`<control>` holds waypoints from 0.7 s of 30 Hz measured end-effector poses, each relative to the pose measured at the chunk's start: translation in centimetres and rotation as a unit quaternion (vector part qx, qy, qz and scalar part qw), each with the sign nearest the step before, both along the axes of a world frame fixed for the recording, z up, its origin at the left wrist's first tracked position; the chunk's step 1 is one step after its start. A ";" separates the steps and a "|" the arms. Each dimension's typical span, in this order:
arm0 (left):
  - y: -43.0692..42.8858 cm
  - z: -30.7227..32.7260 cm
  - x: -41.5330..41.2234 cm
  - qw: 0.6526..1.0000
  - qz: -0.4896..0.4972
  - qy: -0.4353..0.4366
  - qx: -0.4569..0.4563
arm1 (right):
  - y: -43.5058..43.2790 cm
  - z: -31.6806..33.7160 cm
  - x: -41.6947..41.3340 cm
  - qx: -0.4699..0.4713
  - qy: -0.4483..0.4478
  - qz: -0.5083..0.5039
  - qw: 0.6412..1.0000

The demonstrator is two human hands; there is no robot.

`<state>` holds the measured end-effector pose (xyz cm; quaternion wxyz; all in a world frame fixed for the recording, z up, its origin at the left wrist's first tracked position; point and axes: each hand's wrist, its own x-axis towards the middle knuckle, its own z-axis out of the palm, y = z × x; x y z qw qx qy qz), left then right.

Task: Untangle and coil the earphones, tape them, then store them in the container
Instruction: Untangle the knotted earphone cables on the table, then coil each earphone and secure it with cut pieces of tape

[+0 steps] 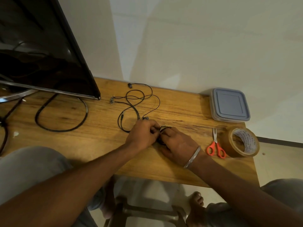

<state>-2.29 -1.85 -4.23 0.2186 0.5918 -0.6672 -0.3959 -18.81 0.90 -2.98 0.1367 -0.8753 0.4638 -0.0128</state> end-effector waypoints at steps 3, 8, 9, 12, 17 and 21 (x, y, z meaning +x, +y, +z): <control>-0.1 0.1 0.0 1.000 0.007 0.023 0.014 | -0.4 1.0 -0.5 0.048 -0.056 -0.011 0.997; -1.0 1.1 0.0 0.997 0.043 0.051 -0.036 | -2.6 4.6 -2.9 -0.018 -0.157 -0.098 0.983; -1.2 1.4 0.0 0.996 0.045 0.054 -0.048 | -3.0 5.4 -3.9 -0.032 -0.151 -0.125 0.980; -1.4 2.1 0.0 0.995 0.038 0.063 -0.073 | -3.8 7.0 -7.5 -0.033 -0.092 -0.211 0.972; -1.3 2.6 -0.5 0.994 -0.006 0.061 -0.092 | -2.9 8.5 -13.0 0.005 0.024 -0.339 0.941; -0.8 3.1 -0.7 0.990 -0.047 0.045 -0.122 | -1.4 9.3 -15.0 0.114 0.144 -0.391 0.902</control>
